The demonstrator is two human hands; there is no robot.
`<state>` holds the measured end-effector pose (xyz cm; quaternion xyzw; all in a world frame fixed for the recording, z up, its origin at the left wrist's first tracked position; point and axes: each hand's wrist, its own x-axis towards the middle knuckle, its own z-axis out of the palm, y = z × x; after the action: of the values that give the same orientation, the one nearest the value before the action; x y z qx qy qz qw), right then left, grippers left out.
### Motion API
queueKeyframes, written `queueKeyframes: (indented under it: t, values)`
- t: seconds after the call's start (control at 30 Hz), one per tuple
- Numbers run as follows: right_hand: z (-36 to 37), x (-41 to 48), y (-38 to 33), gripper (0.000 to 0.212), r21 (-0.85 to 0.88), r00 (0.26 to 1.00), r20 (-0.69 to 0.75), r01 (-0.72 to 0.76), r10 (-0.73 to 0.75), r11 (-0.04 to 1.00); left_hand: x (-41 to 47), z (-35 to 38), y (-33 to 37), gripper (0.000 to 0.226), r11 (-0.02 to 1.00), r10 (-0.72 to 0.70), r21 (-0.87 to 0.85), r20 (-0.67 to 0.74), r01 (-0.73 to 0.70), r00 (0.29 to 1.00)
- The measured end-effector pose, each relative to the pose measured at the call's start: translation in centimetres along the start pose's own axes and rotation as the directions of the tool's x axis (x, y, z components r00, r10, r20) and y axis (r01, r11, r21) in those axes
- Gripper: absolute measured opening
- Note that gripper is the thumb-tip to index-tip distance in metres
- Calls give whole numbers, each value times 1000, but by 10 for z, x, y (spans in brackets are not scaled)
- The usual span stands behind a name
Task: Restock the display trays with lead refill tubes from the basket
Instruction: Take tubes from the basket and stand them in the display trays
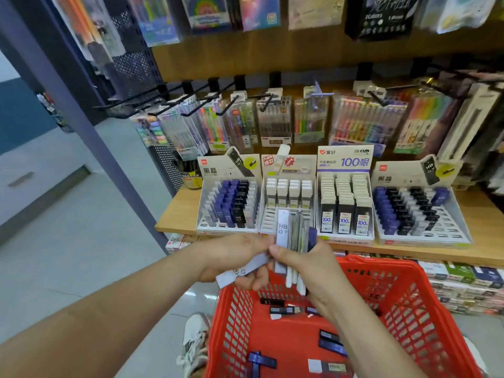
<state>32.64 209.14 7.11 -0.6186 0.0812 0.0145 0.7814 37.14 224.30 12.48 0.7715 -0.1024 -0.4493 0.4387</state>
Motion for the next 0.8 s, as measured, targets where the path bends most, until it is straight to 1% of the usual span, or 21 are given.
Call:
queueKeyframes:
  t: [0.07,0.13,0.2,0.27,0.33,0.4,0.47,0.5,0.53,0.57,0.6,0.67,0.73,0.8]
  values:
    - [5,8,2,17,-38,1000,7,-6,6,999,3,-12,-5,55,998,-4,-66,35,6,999]
    - [9,18,6,21,-5,997,-79,-18,17,1000,3,-30,-9,48,997,-4,-77,-1,4,1000]
    - [13,28,10,18,67,984,-173,-34,45,997,1,-50,-12,27,996,13,-85,-122,-24,992]
    - [21,38,12,15,143,974,-203,-73,101,987,1,-70,-17,13,992,60,-93,-264,-87,963]
    - [33,49,17,19,159,972,-187,-115,145,980,2,-87,-23,13,988,81,-90,-386,-125,919]
    - [46,60,19,25,141,972,-158,-152,174,978,3,-105,-25,19,988,100,-50,-512,-146,853]
    - [57,72,19,28,126,971,-140,-177,194,976,4,-134,-23,21,983,162,36,-637,-181,754]
    - [61,78,17,27,113,967,-143,-195,210,974,4,-152,-21,18,978,201,97,-686,-186,699]
    - [64,84,14,23,103,963,-148,-212,226,972,5,-172,-20,15,971,240,166,-719,-175,652]
    - [66,91,12,18,85,961,-149,-222,233,971,7,-192,-20,11,963,268,225,-737,-149,621]
    - [67,96,9,15,56,960,-148,-231,237,971,11,-211,-22,9,956,281,270,-746,-112,604]
    - [69,108,2,18,-13,959,-161,-239,234,971,25,-242,-28,5,928,303,372,-762,4,572]
    - [70,118,-5,19,-72,962,-156,-236,223,969,46,-261,-33,7,852,377,507,-768,130,518]
    - [74,126,-11,17,-93,960,-142,-255,240,963,67,-266,-38,4,774,443,601,-739,199,508]
